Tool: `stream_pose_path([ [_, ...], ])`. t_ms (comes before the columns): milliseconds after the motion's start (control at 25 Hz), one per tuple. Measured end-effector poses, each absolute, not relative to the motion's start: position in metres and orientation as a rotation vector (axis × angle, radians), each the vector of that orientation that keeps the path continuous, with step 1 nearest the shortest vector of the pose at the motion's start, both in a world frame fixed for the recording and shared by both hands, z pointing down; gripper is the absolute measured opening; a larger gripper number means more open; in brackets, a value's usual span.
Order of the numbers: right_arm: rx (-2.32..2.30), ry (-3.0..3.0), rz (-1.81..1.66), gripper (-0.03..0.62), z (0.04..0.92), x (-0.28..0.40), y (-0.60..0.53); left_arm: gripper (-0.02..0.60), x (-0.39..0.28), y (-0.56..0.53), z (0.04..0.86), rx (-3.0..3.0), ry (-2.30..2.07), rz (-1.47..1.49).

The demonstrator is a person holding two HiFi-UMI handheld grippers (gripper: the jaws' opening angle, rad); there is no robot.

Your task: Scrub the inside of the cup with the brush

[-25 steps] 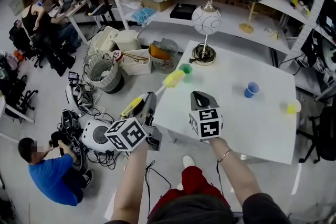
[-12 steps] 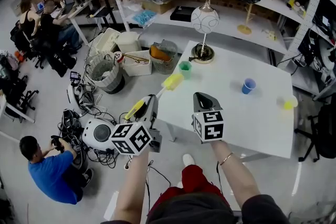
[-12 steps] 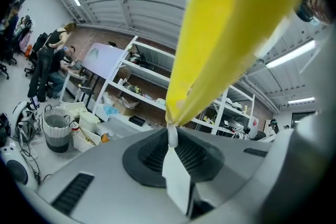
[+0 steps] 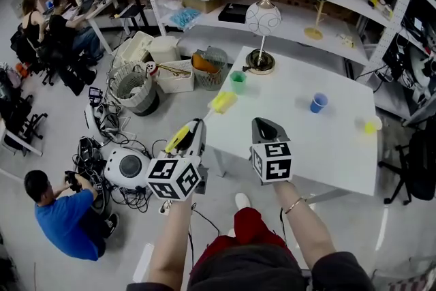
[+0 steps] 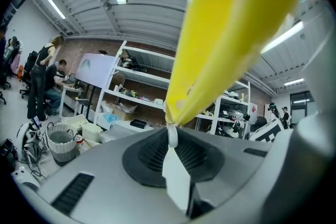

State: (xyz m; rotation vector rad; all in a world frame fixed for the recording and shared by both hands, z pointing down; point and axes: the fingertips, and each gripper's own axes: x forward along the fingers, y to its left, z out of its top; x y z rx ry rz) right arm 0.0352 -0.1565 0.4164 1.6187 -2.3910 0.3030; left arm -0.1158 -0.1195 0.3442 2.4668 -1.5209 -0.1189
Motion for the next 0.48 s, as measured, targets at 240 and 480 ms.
stream_pose_path([
  [240, 1.625, -2.378, 0.298, 0.018, 0.416, 0.035, -0.135, 0.044, -0.111, -0.101, 0.343, 2.520, -1.525, -0.068],
  [480, 1.638, -2.367, 0.276, 0.018, 0.410, 0.039, -0.116, 0.044, -0.104, -0.082, 0.341, 2.558, -1.525, -0.042],
])
